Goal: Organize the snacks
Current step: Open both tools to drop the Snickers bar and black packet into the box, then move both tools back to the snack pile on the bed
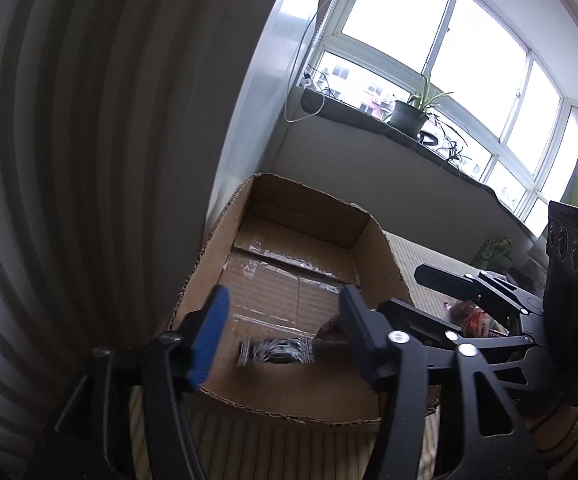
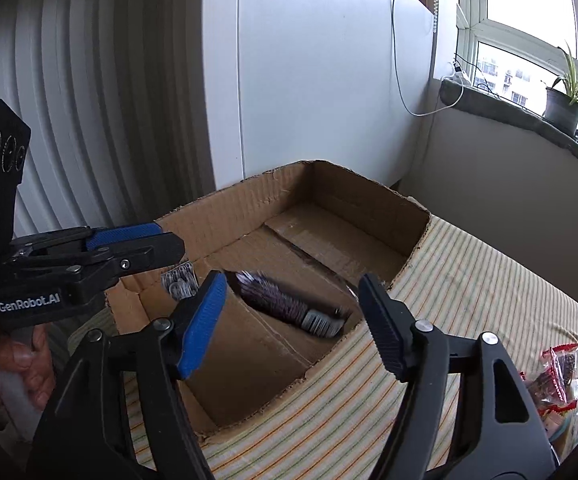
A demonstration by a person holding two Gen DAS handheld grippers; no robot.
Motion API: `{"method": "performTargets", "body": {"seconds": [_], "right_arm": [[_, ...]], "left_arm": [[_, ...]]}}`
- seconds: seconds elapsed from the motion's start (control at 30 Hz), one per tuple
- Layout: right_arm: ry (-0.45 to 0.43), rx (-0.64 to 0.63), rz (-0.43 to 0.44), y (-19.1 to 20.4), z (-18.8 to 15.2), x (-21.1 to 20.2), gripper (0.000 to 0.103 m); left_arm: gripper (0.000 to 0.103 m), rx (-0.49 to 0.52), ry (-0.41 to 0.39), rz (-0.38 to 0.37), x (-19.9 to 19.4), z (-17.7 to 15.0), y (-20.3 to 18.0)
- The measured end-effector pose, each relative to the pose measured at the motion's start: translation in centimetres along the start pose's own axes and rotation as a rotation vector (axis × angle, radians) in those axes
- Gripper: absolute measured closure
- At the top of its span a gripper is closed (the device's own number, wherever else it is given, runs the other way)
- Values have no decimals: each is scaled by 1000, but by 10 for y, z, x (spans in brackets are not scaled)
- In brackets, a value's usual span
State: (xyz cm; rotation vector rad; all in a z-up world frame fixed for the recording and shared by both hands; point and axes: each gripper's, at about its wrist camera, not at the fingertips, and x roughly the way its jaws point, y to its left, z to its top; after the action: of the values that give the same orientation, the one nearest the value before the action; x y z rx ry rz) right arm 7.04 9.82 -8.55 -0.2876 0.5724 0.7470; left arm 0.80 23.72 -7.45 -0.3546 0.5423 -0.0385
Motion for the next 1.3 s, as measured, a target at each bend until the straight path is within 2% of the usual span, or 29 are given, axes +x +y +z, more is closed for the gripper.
{"method": "performTargets", "body": {"seconds": [0.07, 0.3, 0.37, 0.47, 0.53, 0.73, 0.93, 1.3], "right_arm": [[7, 10, -2, -1, -4, -2, 23], [-13, -4, -36, 4, -12, -17, 22], [-28, -2, -40, 8, -13, -21, 13], [-47, 13, -43, 13, -12, -27, 12], [-55, 23, -31, 16, -12, -32, 12], [-74, 34, -78, 11, -21, -51, 6], [-87, 85, -141, -19, -43, -81, 5], [-109, 270, -322, -117, -108, -157, 5]], "left_arm": [[33, -6, -3, 9, -4, -1, 4], [32, -46, -3, 12, -11, 0, 9], [31, -45, -10, 7, -17, 1, 6], [24, -36, -29, 12, -25, 3, 2], [24, -33, -34, 15, -31, 3, 0], [23, -11, -33, 22, -37, 6, -20], [20, 49, -16, 5, -33, 6, -60], [20, 199, 55, -144, -7, -7, -161]]}}
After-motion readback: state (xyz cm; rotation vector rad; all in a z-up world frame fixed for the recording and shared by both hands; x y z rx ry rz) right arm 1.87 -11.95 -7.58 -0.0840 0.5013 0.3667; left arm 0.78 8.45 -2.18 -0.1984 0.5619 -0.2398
